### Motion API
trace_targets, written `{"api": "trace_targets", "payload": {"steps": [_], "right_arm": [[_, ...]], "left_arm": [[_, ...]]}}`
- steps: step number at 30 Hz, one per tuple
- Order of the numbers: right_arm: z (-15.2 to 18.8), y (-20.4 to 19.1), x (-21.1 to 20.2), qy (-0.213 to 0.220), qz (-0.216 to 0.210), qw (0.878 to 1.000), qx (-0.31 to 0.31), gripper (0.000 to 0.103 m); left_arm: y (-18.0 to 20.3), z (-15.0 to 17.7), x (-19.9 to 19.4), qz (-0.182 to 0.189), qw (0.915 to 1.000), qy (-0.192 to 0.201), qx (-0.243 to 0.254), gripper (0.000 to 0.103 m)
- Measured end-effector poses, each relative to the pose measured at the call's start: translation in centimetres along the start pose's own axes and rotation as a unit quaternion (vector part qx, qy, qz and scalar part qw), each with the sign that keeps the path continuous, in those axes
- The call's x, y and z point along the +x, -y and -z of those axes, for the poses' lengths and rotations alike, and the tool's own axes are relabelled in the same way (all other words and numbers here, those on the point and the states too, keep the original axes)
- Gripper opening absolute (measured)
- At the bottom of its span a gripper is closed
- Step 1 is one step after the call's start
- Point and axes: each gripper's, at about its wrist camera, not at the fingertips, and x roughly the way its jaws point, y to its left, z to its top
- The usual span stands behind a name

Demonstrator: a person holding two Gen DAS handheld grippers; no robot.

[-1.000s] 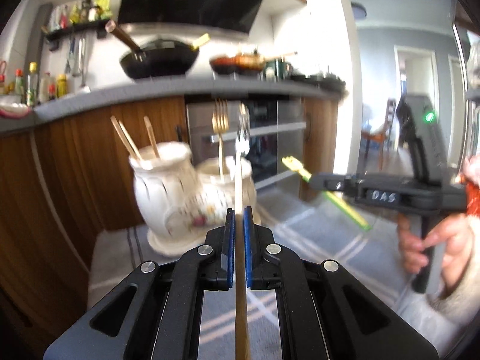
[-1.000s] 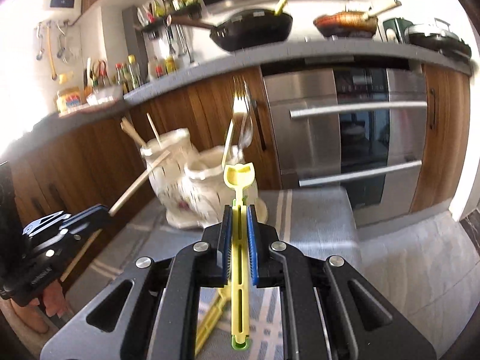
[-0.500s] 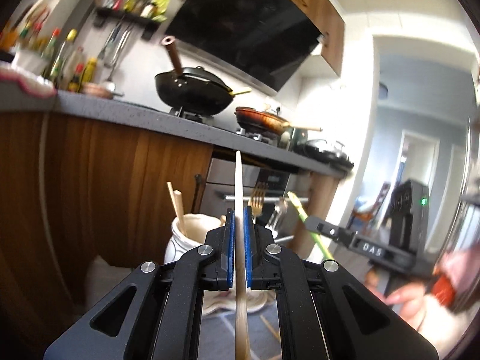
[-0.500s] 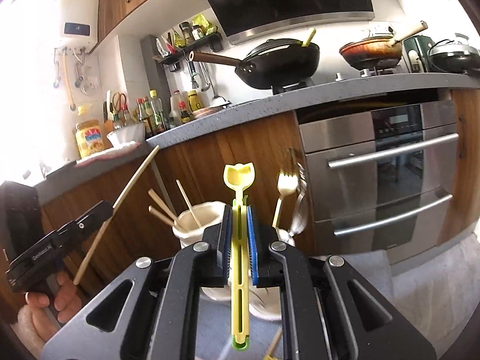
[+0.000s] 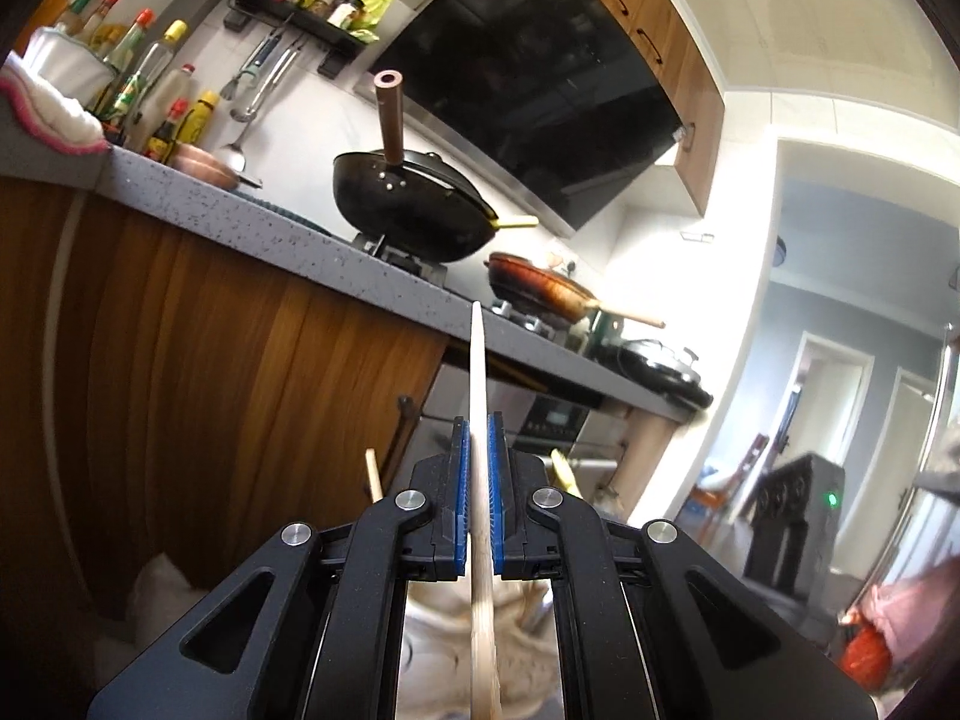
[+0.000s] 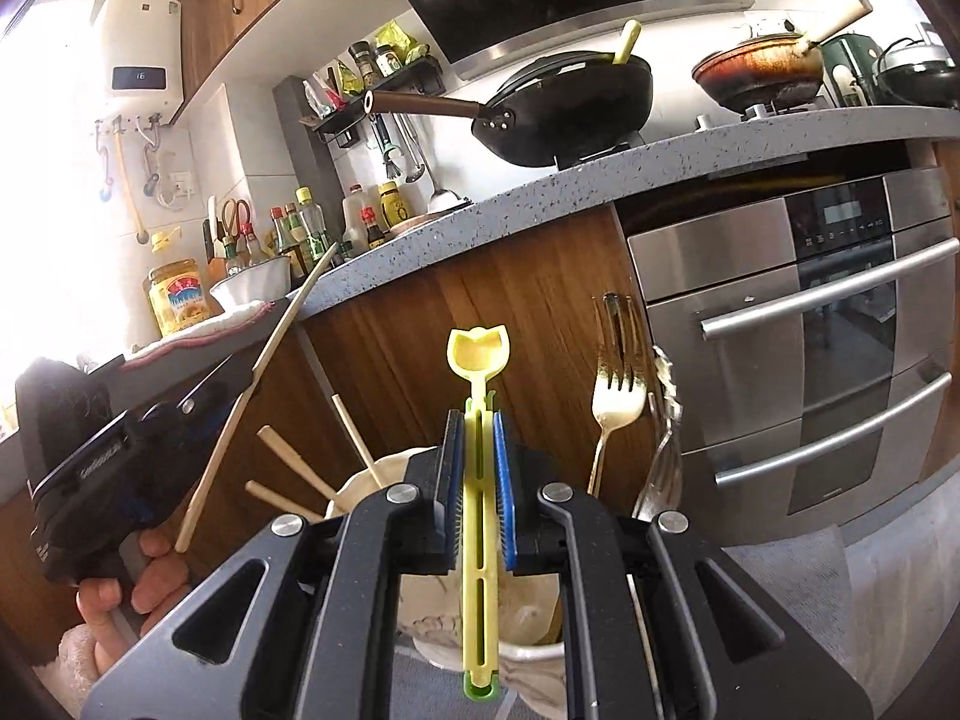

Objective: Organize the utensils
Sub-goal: 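Lift the chopstick with the left tool while the right carries the yellow spoon above the holder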

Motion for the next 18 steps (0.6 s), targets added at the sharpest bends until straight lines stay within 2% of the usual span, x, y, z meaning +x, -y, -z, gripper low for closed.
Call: {"api": "trace_targets", "payload": {"steps": [5, 12, 18], "right_arm": [[0.1, 0.6, 1.3, -0.005, 0.0, 1.0, -0.002, 0.01], [0.1, 1.3, 1.9, -0.008, -0.004, 1.0, 0.0, 0.01], [0.5, 1.9, 1.9, -0.008, -0.011, 1.0, 0.007, 0.01]], "left_arm": [[-0.2, 0.0, 2.5, 0.005, 0.9999, 0.015, 0.005, 0.006], [-0.2, -0.1, 4.8, 0.0, 0.999, 0.02, 0.041, 0.006], [-1.4, -0.6, 5.4, -0.008, 0.9992, 0.021, 0.034, 0.006]]}}
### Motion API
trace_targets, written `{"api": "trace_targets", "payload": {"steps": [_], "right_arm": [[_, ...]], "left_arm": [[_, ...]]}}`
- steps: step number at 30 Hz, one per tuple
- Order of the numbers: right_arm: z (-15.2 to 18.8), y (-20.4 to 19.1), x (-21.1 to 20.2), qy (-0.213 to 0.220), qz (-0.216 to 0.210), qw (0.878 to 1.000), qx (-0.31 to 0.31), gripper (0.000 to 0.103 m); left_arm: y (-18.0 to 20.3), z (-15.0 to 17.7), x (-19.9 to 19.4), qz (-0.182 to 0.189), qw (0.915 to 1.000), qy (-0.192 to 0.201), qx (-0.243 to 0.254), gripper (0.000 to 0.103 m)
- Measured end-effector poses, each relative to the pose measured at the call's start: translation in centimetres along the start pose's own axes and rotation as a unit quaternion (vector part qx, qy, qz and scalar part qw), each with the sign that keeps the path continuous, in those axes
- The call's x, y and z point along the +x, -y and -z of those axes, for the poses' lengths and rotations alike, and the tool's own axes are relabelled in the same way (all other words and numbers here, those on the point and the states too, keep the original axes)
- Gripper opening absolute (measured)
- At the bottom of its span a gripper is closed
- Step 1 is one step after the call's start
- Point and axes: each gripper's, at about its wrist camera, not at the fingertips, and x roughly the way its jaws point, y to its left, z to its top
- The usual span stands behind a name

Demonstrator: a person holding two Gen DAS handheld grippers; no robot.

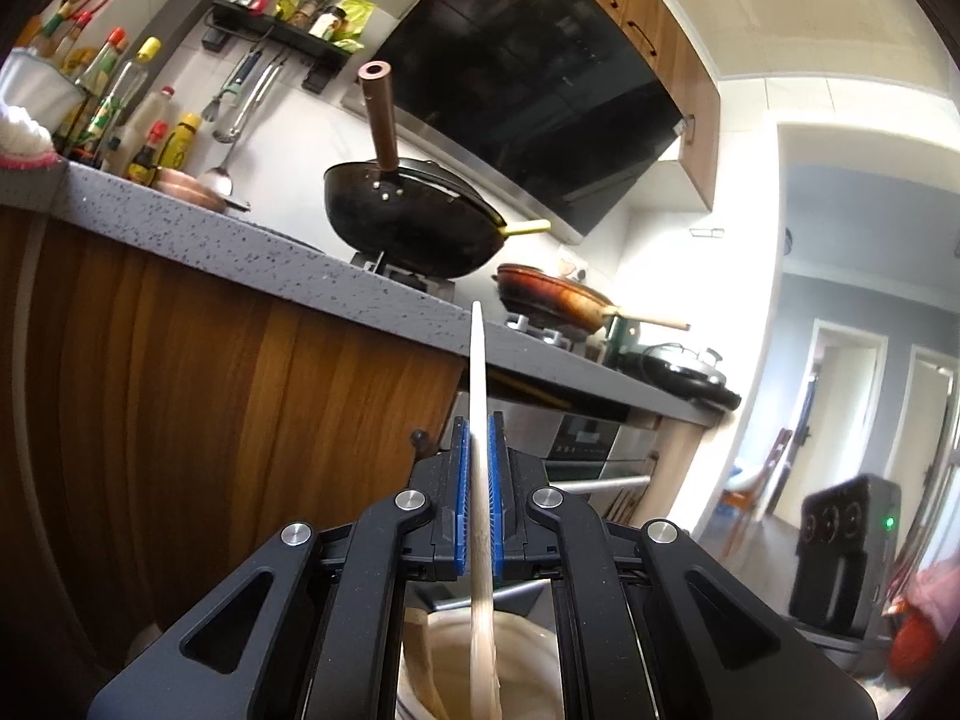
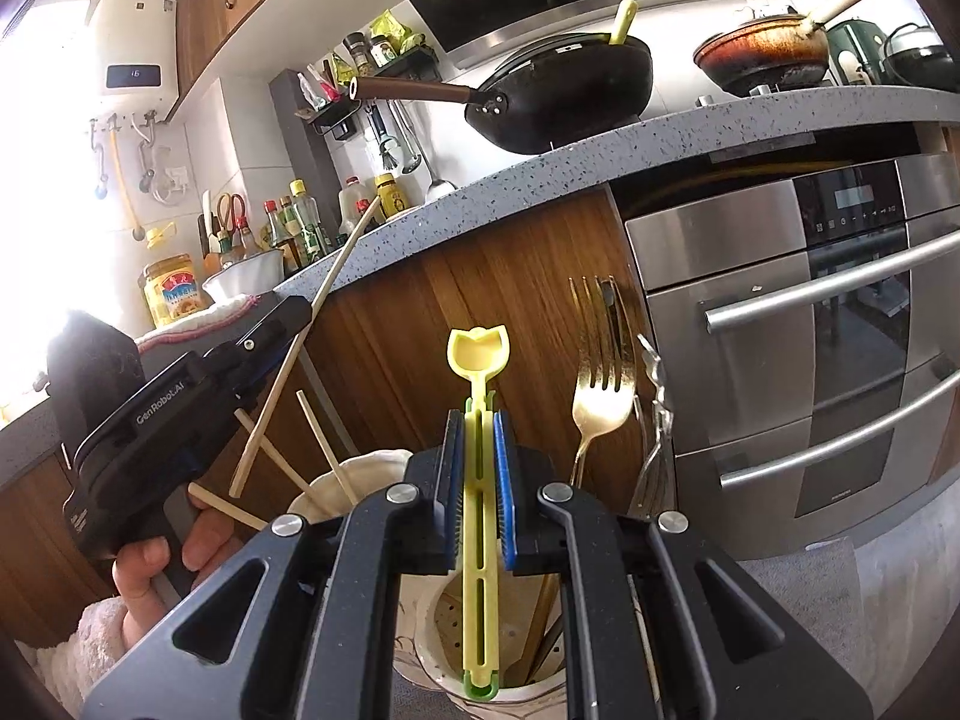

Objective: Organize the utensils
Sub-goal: 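Lower the chopstick into the holder with the left tool while the right drops the yellow spoon in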

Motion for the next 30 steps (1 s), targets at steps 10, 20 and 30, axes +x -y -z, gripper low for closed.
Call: {"api": "trace_targets", "payload": {"steps": [10, 20, 30], "right_arm": [[0.1, 0.1, 0.0, 0.023, -0.029, 0.999, 0.01, 0.01], [1.6, -0.5, 0.8, 0.025, 0.016, 0.999, -0.032, 0.01], [1.9, 0.3, -0.1, -0.012, 0.022, 1.0, -0.005, 0.01]], "left_arm": [[1.9, -0.4, -2.1, 0.021, 0.9992, 0.029, 0.016, 0.006], [1.6, 0.2, -2.3, 0.022, 0.9994, 0.025, 0.013, 0.006], [1.5, 1.1, -2.6, 0.025, 0.9993, 0.012, 0.025, 0.006]]}}
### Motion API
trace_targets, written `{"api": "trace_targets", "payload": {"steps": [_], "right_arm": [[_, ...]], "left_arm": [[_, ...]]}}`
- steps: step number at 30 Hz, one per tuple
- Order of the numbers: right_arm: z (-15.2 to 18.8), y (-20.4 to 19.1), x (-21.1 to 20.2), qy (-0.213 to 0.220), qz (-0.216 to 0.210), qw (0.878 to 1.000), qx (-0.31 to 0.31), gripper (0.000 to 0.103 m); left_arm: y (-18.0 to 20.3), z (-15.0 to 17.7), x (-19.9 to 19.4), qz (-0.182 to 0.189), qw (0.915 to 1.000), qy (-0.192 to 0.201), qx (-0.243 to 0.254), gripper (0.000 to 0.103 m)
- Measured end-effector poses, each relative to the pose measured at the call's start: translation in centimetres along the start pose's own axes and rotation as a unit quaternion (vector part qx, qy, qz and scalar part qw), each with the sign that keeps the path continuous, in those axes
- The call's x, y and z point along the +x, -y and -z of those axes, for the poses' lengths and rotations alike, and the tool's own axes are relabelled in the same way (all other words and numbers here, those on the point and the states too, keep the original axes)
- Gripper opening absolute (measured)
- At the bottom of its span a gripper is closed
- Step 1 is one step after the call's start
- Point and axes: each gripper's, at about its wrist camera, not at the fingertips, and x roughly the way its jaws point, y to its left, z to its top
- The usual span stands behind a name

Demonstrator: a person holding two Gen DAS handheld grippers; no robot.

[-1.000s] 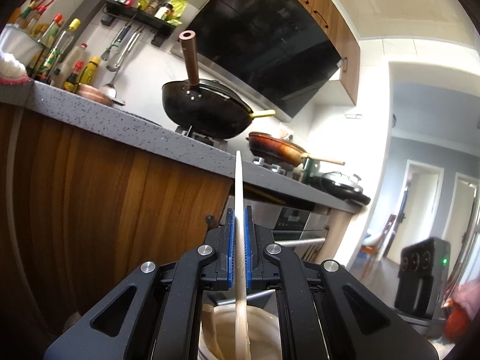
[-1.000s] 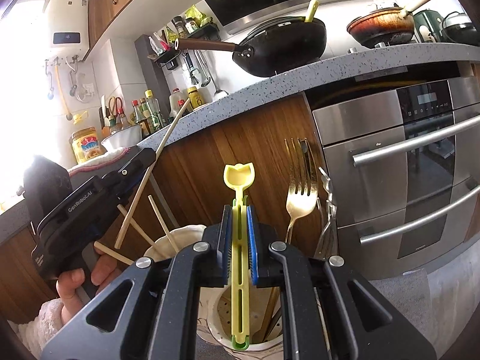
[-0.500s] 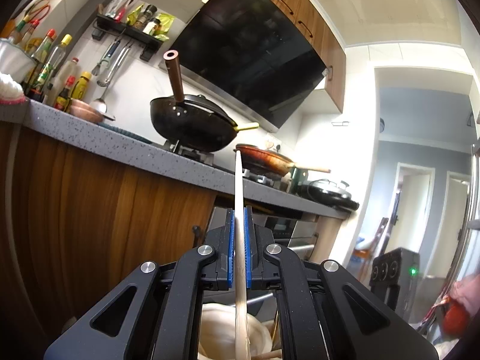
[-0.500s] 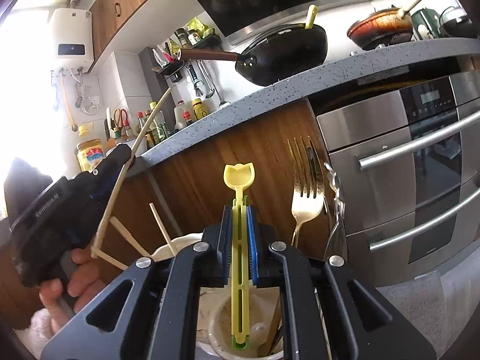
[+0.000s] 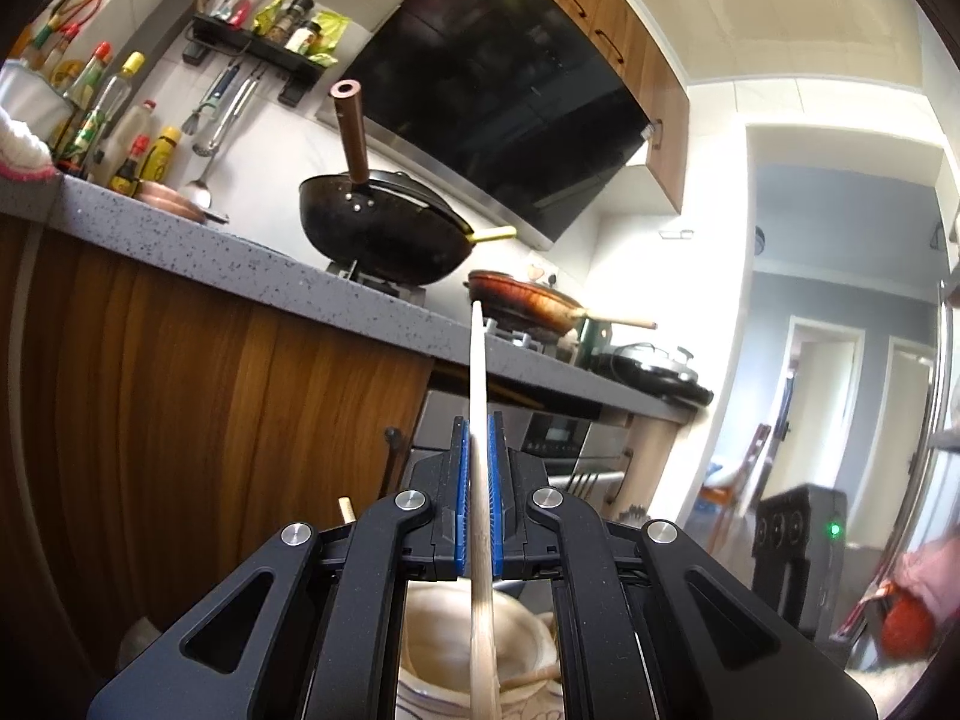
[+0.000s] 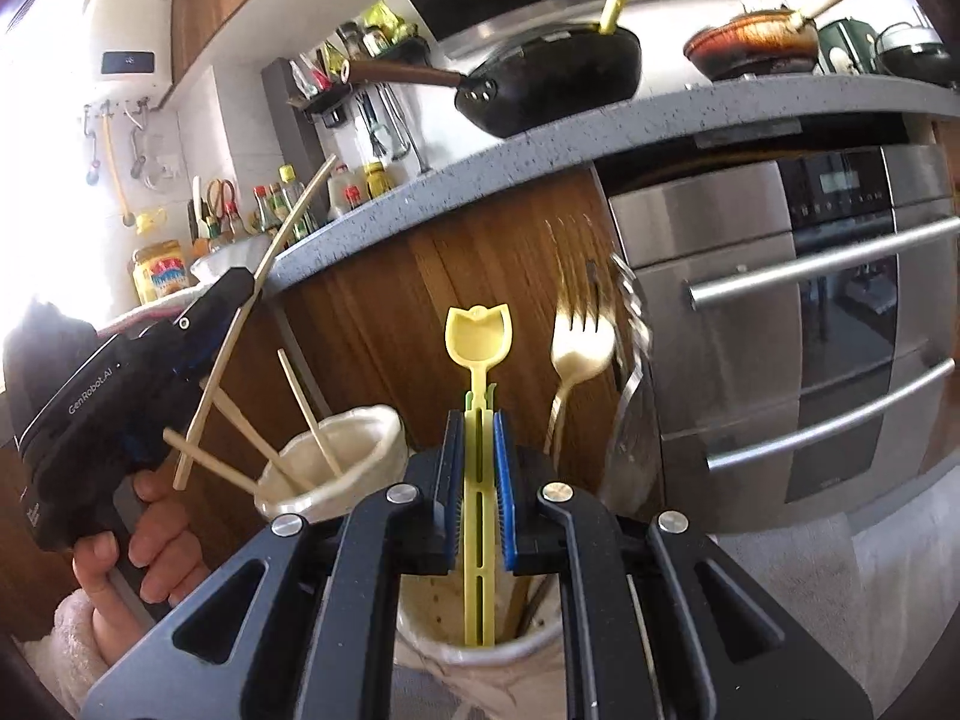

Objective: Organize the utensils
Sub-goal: 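Lower the chopstick into the holder with the left tool while the right drops the yellow spoon in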

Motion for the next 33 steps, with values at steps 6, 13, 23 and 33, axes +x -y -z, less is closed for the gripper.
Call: {"api": "trace_targets", "payload": {"steps": [6, 13, 23, 33], "right_arm": [[0.6, 0.3, -0.5, -0.018, 0.009, 1.0, -0.006, 0.01], [-0.3, -0.4, -1.4, -0.002, 0.002, 1.0, -0.01, 0.034], [-5.1, -3.0, -2.8, -0.009, -0.113, 0.992, 0.048, 0.034], [-5.8, -5.1, -2.5, -0.042, -0.156, 0.983, 0.082, 0.033]], "left_arm": [[0.2, 0.1, -0.2, -0.001, 1.0, 0.0, 0.006, 0.006], [1.3, 0.0, -1.5, 0.002, 0.9994, 0.005, 0.035, 0.006], [2.5, 1.4, -4.9, 0.016, 0.9969, -0.019, 0.074, 0.006], [4.6, 3.2, -6.9, 0.048, 0.9936, -0.045, 0.092, 0.006]]}}
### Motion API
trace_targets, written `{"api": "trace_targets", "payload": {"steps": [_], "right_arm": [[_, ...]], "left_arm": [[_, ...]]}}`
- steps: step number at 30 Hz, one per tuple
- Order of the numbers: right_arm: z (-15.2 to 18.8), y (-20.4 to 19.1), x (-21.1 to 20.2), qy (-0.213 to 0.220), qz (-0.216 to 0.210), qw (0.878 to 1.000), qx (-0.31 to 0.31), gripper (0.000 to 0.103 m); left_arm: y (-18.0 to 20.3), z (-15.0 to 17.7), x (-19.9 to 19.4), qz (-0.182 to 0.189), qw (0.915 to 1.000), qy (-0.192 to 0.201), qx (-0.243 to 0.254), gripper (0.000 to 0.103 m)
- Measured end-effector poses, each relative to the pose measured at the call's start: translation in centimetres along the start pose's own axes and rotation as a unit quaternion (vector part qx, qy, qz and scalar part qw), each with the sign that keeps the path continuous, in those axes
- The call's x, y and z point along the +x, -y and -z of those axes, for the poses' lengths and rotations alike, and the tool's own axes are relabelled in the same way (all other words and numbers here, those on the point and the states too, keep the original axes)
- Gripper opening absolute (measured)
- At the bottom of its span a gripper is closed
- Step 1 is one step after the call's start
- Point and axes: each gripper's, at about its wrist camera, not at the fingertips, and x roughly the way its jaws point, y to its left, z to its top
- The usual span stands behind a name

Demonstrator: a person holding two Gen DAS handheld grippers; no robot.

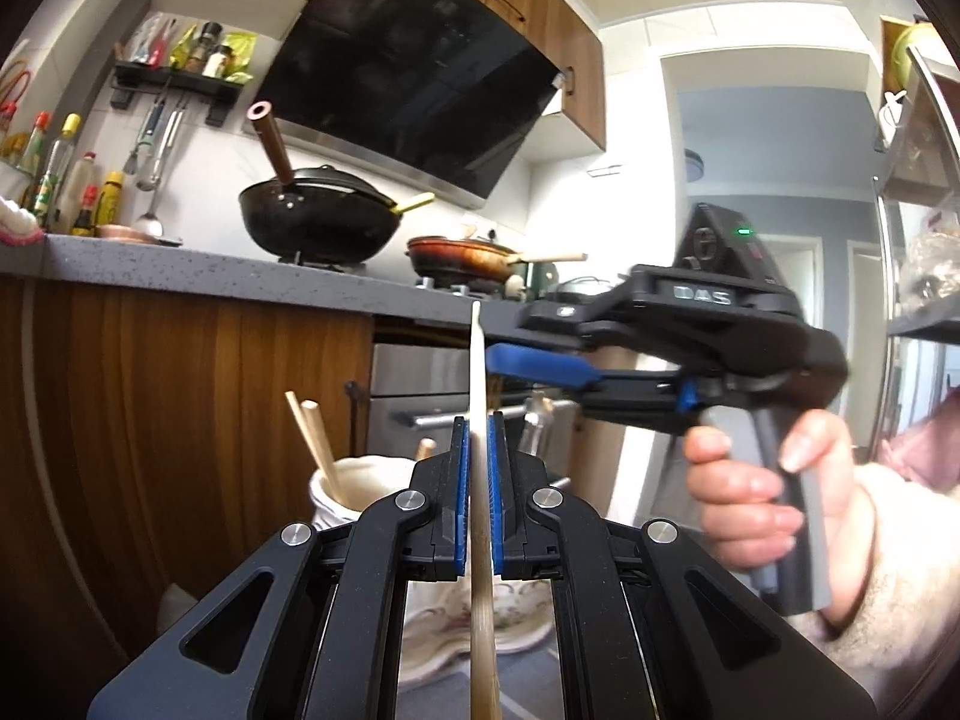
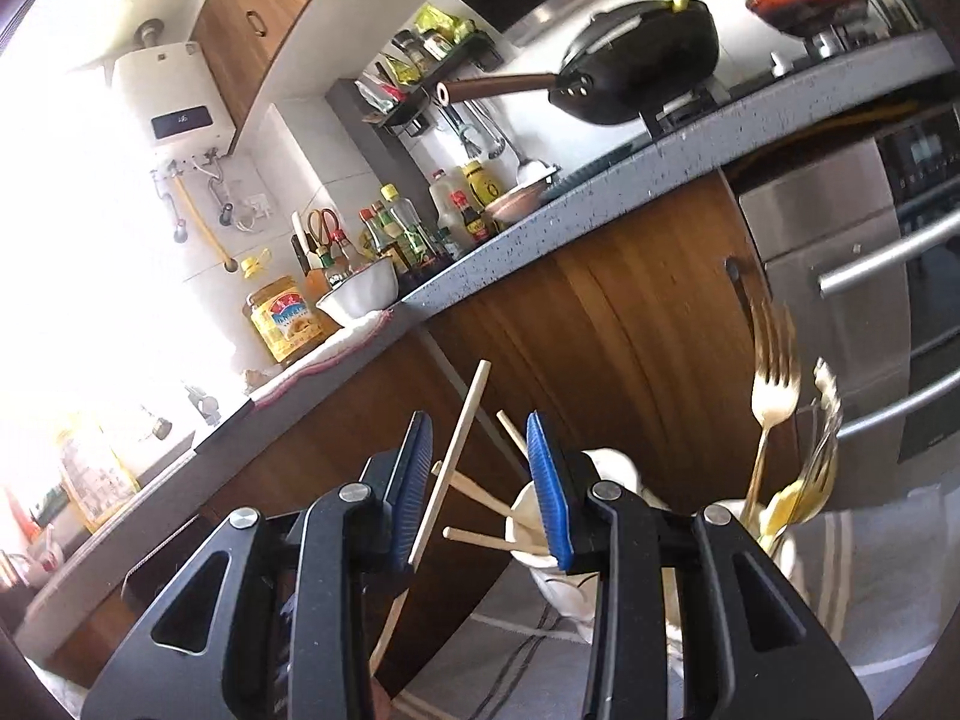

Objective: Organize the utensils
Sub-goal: 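Lower the chopstick into the holder with the left tool while the right drops the yellow spoon in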

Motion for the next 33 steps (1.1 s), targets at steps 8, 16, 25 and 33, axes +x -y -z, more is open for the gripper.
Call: {"api": "trace_targets", "payload": {"steps": [8, 16, 25, 33], "right_arm": [[0.0, -1.3, -0.1, 0.004, -0.024, 1.0, 0.002, 0.004], [-3.1, -3.5, -2.8, 0.115, 0.061, 0.99, -0.058, 0.004], [-4.6, -3.9, -0.3, 0.162, 0.135, 0.971, -0.11, 0.004], [-1.7, -1.1, 4.5, 0.042, 0.156, 0.982, -0.098, 0.011]], "left_arm": [[0.7, 0.6, 0.4, -0.001, 0.9998, -0.015, 0.012, 0.006], [0.4, 1.1, 0.6, -0.008, 0.9993, -0.035, 0.012, 0.043], [0.6, 2.2, 1.6, -0.013, 0.9977, -0.062, 0.025, 0.046], [-0.1, 2.6, 2.0, -0.022, 0.9968, -0.074, 0.022, 0.046]]}}
